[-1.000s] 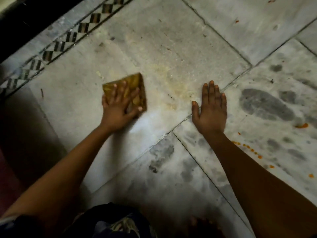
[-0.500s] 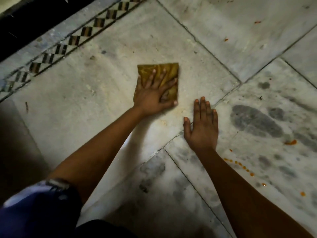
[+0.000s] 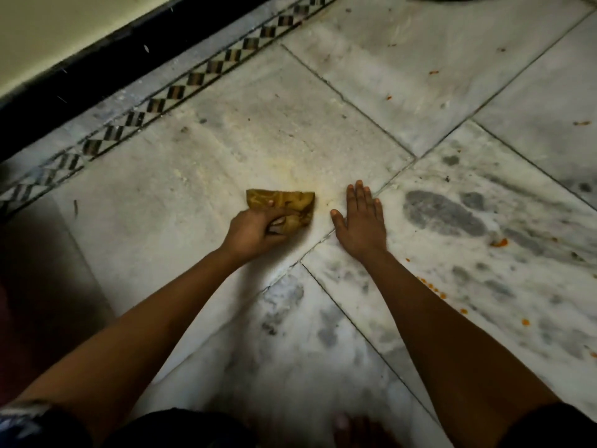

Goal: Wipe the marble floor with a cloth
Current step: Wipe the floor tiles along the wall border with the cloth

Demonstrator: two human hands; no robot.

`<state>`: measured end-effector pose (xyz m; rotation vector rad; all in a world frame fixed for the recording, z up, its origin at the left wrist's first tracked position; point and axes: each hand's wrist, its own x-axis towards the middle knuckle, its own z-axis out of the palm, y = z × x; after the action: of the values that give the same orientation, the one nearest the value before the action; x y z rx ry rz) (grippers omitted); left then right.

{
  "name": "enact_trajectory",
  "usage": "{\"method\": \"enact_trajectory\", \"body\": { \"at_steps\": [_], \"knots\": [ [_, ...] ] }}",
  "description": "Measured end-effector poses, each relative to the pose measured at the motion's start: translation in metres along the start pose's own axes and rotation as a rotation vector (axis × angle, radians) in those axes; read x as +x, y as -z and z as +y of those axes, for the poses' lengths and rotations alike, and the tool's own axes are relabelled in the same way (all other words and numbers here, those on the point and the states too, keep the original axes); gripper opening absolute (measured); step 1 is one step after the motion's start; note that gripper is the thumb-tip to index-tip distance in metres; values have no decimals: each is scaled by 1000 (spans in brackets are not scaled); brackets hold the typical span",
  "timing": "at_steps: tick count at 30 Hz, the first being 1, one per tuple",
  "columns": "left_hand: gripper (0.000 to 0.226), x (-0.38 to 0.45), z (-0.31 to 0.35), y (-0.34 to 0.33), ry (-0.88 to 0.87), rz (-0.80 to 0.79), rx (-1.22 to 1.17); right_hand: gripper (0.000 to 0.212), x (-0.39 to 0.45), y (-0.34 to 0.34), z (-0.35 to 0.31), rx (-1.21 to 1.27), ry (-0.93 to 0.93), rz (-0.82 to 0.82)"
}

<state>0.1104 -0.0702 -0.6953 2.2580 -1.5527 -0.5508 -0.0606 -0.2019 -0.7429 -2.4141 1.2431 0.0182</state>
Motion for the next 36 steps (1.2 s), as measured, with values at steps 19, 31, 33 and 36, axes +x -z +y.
{"method": "enact_trajectory", "body": {
  "at_steps": [19, 31, 33, 36],
  "knots": [
    [25, 25, 128, 73, 556, 49, -1410, 60, -28, 115, 46, -9, 114, -8],
    [27, 91, 164, 118, 429, 86, -1076, 62, 4, 154, 75, -33, 56, 3],
    [27, 106, 161, 115, 435, 101, -1100, 62, 14, 153, 75, -16, 28, 23],
    [32, 129, 153, 99, 455, 106, -1134, 61, 23, 151, 81, -59, 23, 35]
  ]
}}
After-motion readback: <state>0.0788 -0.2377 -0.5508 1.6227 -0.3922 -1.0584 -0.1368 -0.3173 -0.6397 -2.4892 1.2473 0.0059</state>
